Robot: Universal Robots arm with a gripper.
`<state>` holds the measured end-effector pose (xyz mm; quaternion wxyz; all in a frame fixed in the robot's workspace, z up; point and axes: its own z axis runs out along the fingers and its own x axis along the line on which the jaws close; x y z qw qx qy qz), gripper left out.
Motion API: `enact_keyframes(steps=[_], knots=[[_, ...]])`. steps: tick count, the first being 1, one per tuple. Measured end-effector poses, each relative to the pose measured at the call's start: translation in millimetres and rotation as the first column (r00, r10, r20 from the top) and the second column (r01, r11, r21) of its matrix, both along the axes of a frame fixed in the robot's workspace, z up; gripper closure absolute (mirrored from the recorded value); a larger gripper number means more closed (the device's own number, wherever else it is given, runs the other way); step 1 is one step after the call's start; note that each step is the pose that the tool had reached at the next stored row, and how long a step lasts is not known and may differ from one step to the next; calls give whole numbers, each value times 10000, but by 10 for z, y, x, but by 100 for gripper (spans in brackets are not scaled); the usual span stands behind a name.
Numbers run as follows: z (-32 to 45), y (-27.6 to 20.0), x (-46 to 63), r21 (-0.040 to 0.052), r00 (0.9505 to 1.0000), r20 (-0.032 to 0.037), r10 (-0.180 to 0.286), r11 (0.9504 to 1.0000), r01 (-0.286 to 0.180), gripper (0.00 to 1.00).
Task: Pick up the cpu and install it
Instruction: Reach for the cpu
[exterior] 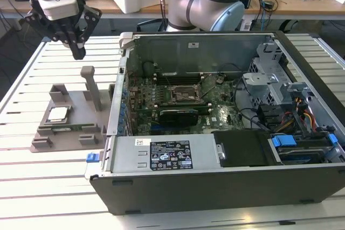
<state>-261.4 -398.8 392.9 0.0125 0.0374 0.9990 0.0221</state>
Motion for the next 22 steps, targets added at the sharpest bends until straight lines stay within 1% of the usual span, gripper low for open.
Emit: enact_keyframes(steps=[6,22], knots=[[0,0,-122,0,10000,-1,0,10000,0,89],[-3,0,-352,0,10000,-1,0,10000,0,89]])
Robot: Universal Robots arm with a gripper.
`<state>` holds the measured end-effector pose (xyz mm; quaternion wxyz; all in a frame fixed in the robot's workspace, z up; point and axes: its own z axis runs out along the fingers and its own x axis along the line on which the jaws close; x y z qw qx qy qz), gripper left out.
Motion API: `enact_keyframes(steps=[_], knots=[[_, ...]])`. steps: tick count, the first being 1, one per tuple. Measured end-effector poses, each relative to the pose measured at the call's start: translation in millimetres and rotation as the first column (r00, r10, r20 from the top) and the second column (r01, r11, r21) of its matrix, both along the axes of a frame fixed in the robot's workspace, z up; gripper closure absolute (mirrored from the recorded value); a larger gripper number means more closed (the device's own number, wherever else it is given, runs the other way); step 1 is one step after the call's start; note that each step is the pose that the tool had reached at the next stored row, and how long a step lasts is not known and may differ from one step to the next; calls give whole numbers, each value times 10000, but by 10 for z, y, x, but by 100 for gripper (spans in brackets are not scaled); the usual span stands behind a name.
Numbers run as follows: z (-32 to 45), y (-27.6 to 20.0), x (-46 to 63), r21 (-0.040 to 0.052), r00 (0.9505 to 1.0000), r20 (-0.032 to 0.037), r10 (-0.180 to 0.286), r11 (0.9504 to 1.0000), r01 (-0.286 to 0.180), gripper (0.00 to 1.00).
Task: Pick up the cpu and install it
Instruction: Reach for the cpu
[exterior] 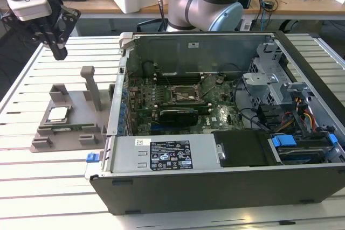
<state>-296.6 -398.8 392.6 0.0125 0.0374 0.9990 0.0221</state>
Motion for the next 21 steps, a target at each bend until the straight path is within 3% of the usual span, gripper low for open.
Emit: enact_keyframes(steps=[21], knots=[[-4,0,-291,0,10000,0,0,10000,0,89]])
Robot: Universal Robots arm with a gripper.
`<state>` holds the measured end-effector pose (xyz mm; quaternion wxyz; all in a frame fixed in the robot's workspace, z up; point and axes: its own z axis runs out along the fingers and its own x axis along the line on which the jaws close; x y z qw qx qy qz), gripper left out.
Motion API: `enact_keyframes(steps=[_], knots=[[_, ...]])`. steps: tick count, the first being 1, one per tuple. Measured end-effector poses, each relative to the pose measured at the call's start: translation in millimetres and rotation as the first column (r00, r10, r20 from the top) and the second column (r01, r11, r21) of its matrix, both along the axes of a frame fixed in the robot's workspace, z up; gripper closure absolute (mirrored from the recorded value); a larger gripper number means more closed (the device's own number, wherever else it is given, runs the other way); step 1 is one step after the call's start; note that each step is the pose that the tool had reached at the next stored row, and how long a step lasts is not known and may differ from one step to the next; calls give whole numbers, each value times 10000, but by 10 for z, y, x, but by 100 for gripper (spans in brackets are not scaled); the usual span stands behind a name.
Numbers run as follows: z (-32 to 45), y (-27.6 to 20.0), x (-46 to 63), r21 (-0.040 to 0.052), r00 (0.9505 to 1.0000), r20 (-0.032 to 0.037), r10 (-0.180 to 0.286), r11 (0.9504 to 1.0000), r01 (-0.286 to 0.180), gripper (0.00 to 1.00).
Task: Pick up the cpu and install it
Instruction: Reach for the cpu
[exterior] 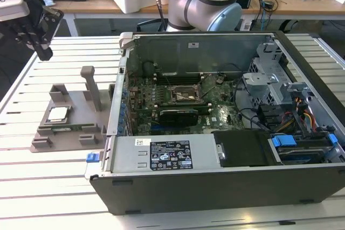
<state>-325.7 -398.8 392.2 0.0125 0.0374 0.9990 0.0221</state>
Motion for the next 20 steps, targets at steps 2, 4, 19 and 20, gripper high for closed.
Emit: enact_keyframes(steps=[2,4,19,20], knots=[[-1,0,-30,0,10000,1,0,10000,0,89],[-1,0,-63,0,10000,0,0,10000,0,89],[-12,1,-360,0,10000,0,0,10000,0,89],[-13,1,-384,0,10000,0,0,10000,0,89]])
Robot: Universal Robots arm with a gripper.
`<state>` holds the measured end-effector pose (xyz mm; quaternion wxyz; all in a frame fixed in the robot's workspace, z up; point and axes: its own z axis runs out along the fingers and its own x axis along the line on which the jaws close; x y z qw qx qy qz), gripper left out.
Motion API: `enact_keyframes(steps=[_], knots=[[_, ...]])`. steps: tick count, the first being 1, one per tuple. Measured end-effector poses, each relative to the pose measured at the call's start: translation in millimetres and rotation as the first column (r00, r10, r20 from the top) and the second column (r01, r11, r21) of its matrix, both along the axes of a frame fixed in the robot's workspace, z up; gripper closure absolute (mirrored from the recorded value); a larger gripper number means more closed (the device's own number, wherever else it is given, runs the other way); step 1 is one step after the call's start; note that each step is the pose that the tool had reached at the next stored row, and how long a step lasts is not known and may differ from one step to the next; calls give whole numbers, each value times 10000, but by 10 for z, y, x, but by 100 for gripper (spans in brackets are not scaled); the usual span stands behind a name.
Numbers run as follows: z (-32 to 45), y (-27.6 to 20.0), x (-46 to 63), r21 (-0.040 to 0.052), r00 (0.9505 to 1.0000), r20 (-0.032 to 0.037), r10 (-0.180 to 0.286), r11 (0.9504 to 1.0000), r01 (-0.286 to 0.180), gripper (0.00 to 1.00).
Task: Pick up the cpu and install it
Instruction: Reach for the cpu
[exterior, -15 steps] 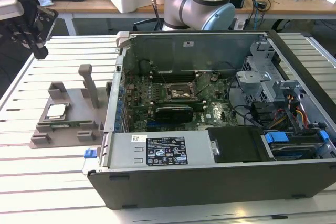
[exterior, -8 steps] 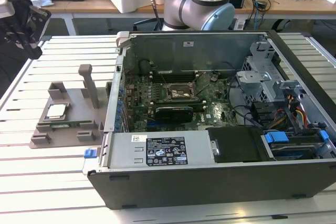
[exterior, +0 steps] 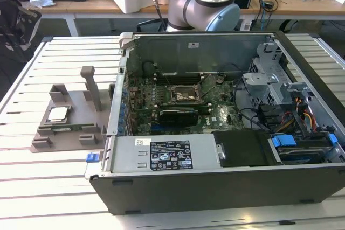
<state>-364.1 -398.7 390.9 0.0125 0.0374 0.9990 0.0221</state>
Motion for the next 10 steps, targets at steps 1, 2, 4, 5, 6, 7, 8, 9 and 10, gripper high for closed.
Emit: enact_keyframes(steps=[1,2,4,5,6,7,8,9,10], knots=[[-2,4,-21,0,10000,0,0,10000,0,89],[-4,7,-36,-1,10000,1,1,10000,-1,89],[-8,32,-80,-22,10000,0,3,10000,-3,89],[-9,46,-106,-37,10000,0,7,10000,-7,89],[-11,55,-130,-48,10000,0,10,10000,-10,89],[-11,59,-150,-52,10000,-1,12,10000,-12,89],[-11,60,-163,-54,10000,-1,13,10000,-13,89],[-12,60,-179,-53,10000,0,13,10000,-13,89],[-12,60,-179,-53,10000,1,15,10000,-15,89]])
